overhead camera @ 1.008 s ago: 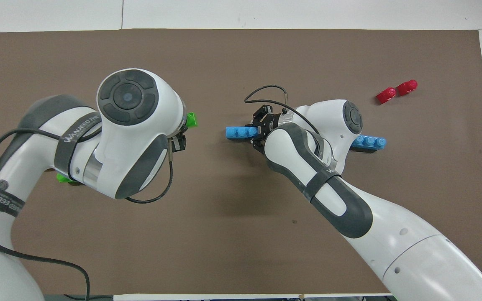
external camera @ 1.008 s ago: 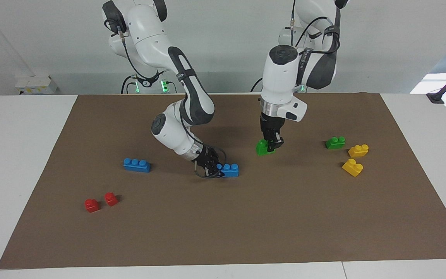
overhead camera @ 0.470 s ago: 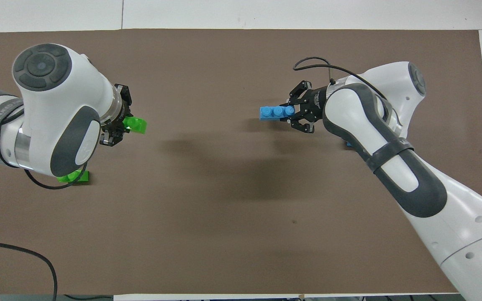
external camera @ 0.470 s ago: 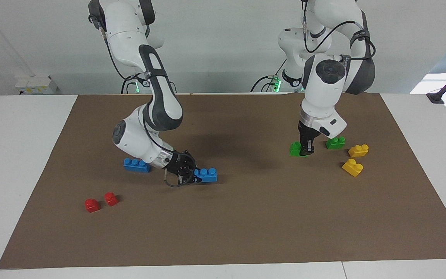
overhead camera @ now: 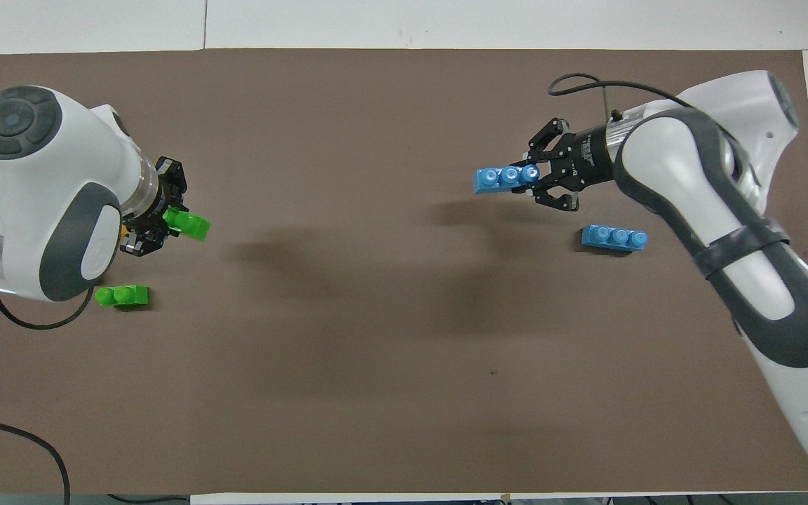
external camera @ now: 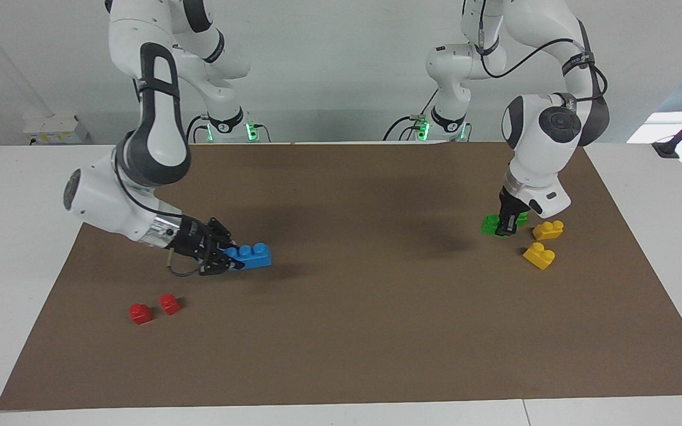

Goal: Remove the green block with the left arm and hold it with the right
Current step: 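Carry the green brick toward the yellow bricks while the right gripper lifts blue, then set the green brick beside the yellow bricks and withdraw the left gripper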

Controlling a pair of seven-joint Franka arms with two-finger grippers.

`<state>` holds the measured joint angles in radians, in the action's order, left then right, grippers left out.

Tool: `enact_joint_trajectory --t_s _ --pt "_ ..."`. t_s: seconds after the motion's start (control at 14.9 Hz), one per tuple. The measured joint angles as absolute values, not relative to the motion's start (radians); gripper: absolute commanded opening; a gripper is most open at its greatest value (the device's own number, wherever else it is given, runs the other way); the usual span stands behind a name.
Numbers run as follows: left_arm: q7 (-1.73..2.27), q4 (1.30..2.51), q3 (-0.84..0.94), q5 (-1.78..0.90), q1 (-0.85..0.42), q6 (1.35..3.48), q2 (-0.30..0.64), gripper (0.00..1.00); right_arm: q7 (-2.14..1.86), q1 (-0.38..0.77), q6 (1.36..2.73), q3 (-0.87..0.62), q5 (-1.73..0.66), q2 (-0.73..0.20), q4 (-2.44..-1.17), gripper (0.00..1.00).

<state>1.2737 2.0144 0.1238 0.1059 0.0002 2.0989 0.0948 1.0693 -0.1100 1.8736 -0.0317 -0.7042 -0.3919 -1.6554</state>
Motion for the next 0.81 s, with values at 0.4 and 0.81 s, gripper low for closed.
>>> enact_joint_trajectory --t_s 0.4,0.81 --pt "1.090 2.127 0.125 0.104 0.047 2.262 0.093 0.00 0.959 -0.226 1.823 -0.035 -0.632 -0.408 -1.656 0.00" --pt "1.000 2.140 0.127 0.104 0.047 2.345 0.142 0.00 0.959 -0.161 1.961 -0.047 -0.631 -0.474 -1.657 0.00"
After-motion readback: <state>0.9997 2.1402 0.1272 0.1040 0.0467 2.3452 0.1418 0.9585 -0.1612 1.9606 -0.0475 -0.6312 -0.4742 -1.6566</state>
